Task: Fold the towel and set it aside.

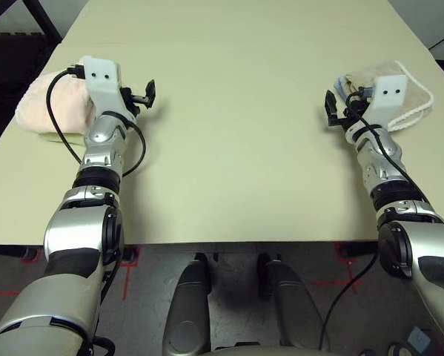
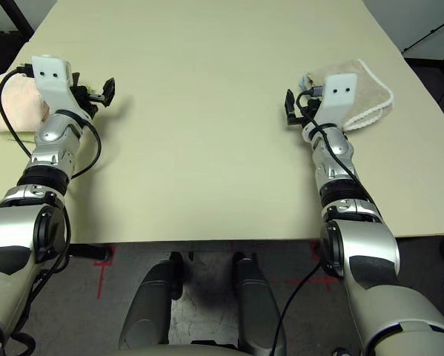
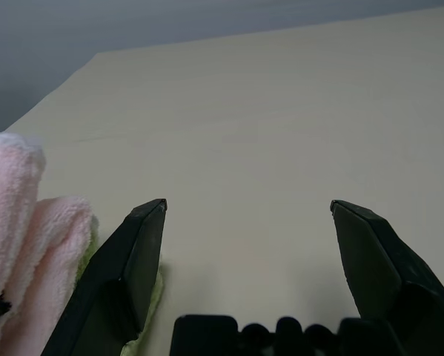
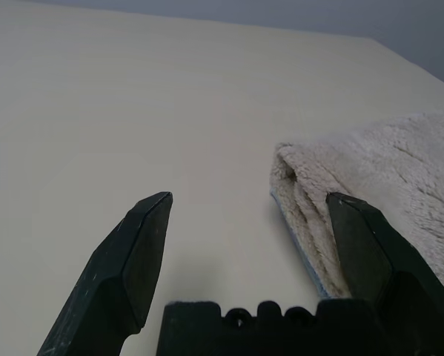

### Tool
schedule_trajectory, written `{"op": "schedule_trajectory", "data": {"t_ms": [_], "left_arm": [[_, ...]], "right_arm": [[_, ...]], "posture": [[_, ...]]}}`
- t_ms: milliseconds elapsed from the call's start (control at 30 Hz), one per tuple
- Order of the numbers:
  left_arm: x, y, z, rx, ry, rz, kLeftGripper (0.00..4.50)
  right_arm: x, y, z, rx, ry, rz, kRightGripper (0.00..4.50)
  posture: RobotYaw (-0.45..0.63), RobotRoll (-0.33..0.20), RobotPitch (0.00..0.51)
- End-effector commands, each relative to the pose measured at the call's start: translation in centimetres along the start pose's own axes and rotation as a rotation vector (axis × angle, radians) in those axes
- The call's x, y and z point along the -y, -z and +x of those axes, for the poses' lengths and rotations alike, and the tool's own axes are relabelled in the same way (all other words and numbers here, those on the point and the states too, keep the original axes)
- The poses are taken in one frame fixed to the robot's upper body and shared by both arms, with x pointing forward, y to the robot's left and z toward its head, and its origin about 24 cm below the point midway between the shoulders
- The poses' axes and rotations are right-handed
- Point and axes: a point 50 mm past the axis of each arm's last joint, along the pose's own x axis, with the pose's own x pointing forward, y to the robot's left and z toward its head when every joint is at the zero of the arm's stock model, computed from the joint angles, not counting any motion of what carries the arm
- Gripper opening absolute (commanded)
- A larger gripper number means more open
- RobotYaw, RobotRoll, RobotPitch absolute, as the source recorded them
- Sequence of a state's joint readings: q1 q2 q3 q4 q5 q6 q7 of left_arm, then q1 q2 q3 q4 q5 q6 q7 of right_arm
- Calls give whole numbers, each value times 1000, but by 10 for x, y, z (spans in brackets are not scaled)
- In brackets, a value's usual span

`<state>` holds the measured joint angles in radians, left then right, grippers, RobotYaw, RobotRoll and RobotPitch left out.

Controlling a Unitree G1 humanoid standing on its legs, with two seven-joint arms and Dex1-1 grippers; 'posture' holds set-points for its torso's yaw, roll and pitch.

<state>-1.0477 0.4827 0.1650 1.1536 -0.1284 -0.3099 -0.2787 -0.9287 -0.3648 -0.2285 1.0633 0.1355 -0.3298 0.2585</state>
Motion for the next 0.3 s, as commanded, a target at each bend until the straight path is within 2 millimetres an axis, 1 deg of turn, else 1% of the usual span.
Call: {"op": "schedule_trajectory", "data": {"t_ms": [33,167,300], "left_arm": [[-3,1,-1,-3,-10,-9,4485],[-6,4,-4,-10,-29,-19,4485],[-15,9,-9,-28,-46,-10,4485]], "right_arm": [[6,-2,0,15,9,11,4500],[4,-5,0,41,-4,29,4500],[-1,-7,1,69,-19,41,4500]], "posture": [[-21,0,206],[-24,0,205],[-21,0,201]]}}
